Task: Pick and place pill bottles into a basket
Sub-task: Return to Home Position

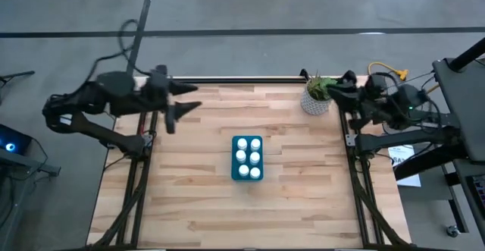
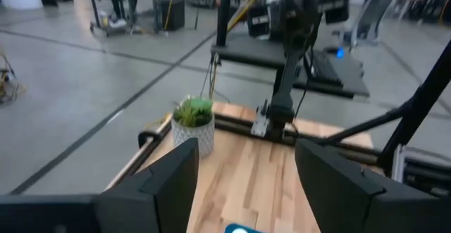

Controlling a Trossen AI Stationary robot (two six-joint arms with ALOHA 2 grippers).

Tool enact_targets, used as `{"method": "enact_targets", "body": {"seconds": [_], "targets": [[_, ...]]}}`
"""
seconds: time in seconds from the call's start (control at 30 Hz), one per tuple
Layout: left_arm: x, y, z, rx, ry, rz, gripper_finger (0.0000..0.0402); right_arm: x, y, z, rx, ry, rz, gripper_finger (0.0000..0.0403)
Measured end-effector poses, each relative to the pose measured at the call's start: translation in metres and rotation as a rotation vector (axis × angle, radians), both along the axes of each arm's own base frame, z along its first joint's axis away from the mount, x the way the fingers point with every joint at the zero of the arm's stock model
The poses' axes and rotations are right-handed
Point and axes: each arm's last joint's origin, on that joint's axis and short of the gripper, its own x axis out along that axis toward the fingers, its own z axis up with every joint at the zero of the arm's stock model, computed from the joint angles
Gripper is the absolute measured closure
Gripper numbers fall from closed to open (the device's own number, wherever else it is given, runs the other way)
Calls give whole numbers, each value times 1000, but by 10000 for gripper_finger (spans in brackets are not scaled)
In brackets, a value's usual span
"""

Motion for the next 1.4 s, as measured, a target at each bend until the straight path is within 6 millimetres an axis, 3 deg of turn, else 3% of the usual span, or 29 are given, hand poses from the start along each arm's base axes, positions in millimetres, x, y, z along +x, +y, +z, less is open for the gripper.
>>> {"method": "enact_targets", "body": {"seconds": [0.23,0.37,0.5,0.8,1.0,1.13,1.4], "targets": [[-46,4,13,-10,-117,6,183,-49,1,11,-6,-146,-2,335],[-62,6,15,-3,-134,4,183,-71,1,12,-6,-194,-2,335],[-66,6,8,20,-87,3,183,-88,2,13,-6,-247,-2,335],[-106,12,9,22,-143,65,183,-115,2,13,-176,-289,-111,335],[-129,16,-2,17,-198,170,183,-133,3,6,-202,-286,-129,335],[-129,16,-15,5,-272,161,183,-148,3,5,-182,-341,-122,335],[-148,18,-49,-20,-458,165,183,-186,4,-7,-205,-419,-151,335]]}}
